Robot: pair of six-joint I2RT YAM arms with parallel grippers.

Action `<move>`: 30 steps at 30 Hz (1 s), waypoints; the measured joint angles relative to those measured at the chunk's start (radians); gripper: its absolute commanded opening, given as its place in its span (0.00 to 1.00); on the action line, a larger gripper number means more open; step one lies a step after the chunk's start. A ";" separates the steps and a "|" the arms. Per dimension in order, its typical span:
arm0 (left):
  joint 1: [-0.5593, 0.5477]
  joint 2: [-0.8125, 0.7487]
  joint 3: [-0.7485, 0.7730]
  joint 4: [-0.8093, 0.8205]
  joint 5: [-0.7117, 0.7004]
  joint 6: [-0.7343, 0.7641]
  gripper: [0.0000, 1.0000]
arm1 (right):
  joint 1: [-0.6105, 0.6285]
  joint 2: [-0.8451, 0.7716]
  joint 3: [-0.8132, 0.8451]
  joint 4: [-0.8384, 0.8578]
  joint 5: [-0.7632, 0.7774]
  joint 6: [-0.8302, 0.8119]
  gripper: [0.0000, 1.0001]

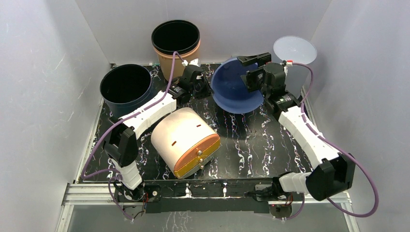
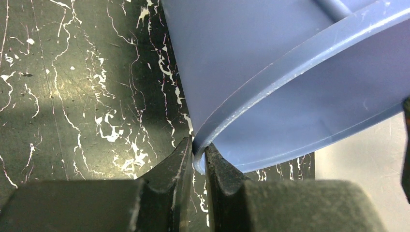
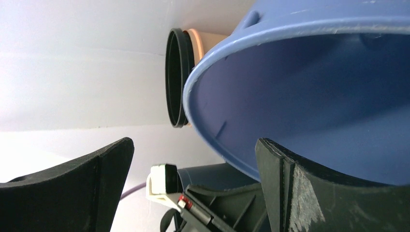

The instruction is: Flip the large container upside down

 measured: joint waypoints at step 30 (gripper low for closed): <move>-0.069 -0.024 -0.088 -0.004 -0.002 0.021 0.24 | -0.007 0.170 -0.047 0.140 0.044 0.174 0.00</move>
